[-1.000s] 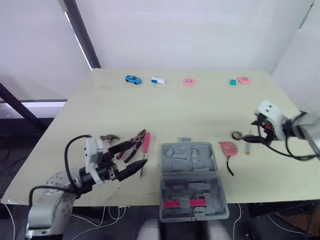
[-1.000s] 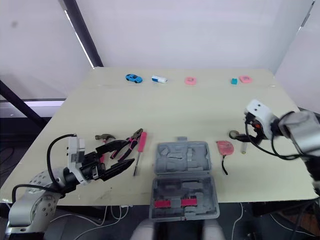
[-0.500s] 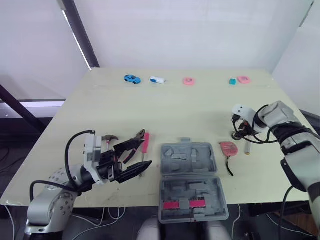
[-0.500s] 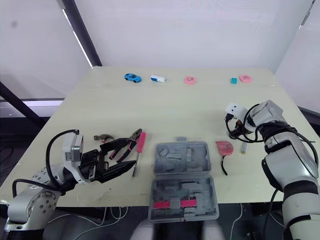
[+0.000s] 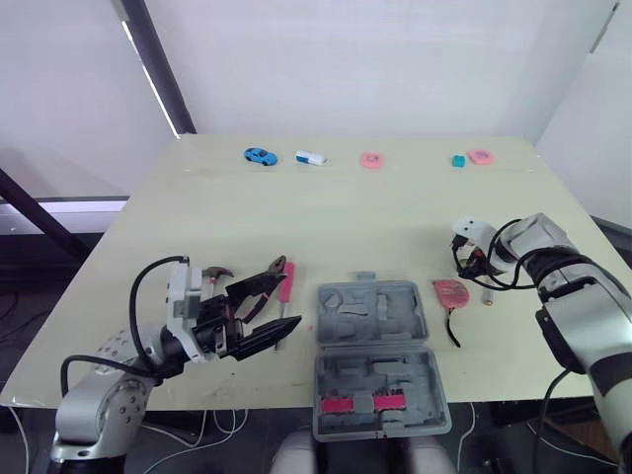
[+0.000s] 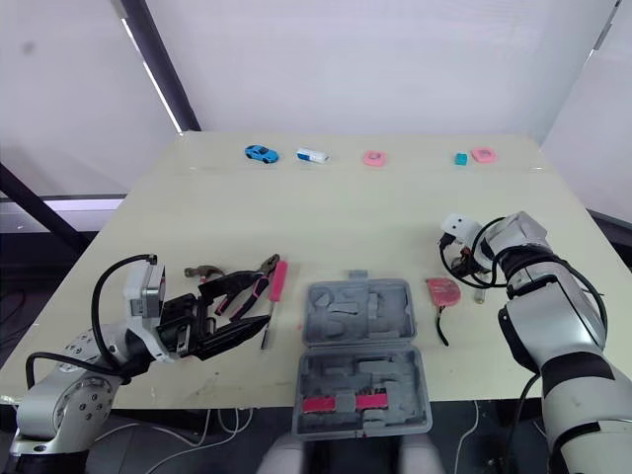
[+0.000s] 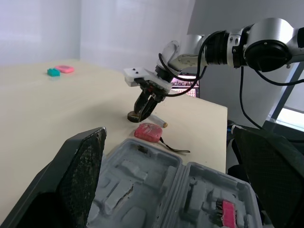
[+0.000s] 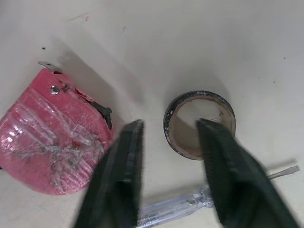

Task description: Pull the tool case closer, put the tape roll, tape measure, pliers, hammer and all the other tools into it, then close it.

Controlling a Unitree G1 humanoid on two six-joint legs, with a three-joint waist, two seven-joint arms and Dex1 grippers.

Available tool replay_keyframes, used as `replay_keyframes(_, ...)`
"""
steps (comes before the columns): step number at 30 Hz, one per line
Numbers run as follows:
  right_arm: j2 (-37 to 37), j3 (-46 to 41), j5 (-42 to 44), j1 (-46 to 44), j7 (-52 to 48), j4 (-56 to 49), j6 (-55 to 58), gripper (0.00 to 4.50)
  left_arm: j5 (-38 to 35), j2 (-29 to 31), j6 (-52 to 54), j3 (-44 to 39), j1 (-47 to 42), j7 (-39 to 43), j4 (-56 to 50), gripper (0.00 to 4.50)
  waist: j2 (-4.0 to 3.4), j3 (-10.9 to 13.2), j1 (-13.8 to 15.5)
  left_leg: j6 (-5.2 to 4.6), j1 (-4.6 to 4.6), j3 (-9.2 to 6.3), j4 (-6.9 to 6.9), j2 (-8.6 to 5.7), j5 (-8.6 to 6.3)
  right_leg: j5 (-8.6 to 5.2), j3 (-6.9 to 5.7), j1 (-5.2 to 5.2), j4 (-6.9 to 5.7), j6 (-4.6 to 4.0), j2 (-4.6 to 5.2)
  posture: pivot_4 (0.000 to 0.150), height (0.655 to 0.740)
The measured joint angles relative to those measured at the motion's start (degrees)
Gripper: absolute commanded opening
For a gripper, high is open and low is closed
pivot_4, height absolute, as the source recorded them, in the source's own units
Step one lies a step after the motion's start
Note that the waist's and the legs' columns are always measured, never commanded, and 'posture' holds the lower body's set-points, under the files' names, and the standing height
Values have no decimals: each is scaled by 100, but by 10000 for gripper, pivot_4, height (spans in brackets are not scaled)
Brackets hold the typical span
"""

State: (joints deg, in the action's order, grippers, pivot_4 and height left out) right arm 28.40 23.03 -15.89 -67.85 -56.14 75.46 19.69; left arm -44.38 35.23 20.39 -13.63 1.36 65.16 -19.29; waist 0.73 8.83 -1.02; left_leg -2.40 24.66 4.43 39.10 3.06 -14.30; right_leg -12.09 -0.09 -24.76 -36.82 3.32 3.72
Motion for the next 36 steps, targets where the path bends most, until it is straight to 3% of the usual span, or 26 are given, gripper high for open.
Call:
replay_keyframes(15, -36, -270, -140, 3, 92, 53, -46, 879, 4, -91, 9, 136, -127, -177, -29, 45000, 0, 0, -2, 0, -1, -1, 0, 0, 0, 0, 0, 1, 0, 0, 0, 1500, 7400)
replay_keyframes(24, 462, -370, -107, 60, -1195, -606, 84, 879, -10, -107, 34, 259, -188, -256, -42, 45000, -18, 11, 13, -1, 1, 0, 0, 0, -1, 0, 1, 0, 1, 0, 0, 1500, 7400)
replay_keyframes(28, 1148, -348, -32, 693, -2099, -1970, 478, 879, -35, -96, 55, 246, -91, -242, -54, 45000, -18, 11, 65, -1, 3, -7, 1, 0, -1, 0, -4, 2, 4, 0, 1, 1500, 7400)
replay_keyframes(31, 2030, -363, 250, 2053, -2906, -4409, 1541, 879, -69, -27, 101, 281, -11, -166, -110, 45000, -22, 12, 89, -2, 5, -10, -1, 0, -2, -1, -5, 0, 5, 0, 1, 1500, 7400)
replay_keyframes(35, 2672, -506, 687, 3347, -3178, -7129, 2883, 879, -71, 106, 136, 349, 142, 37, -266, 45000, -35, 18, 0, -2, -7, -12, -1, 4, -2, -13, -4, 0, 0, -18, -4, 1500, 7400)
replay_keyframes(36, 2684, -509, 727, 3409, -3172, -7275, 2967, 879, -70, 115, 138, 353, 154, 58, -267, 45000, -35, 18, -4, -2, -9, -12, -1, 4, -2, -14, -4, 1, 0, -20, -4, 1500, 7400)
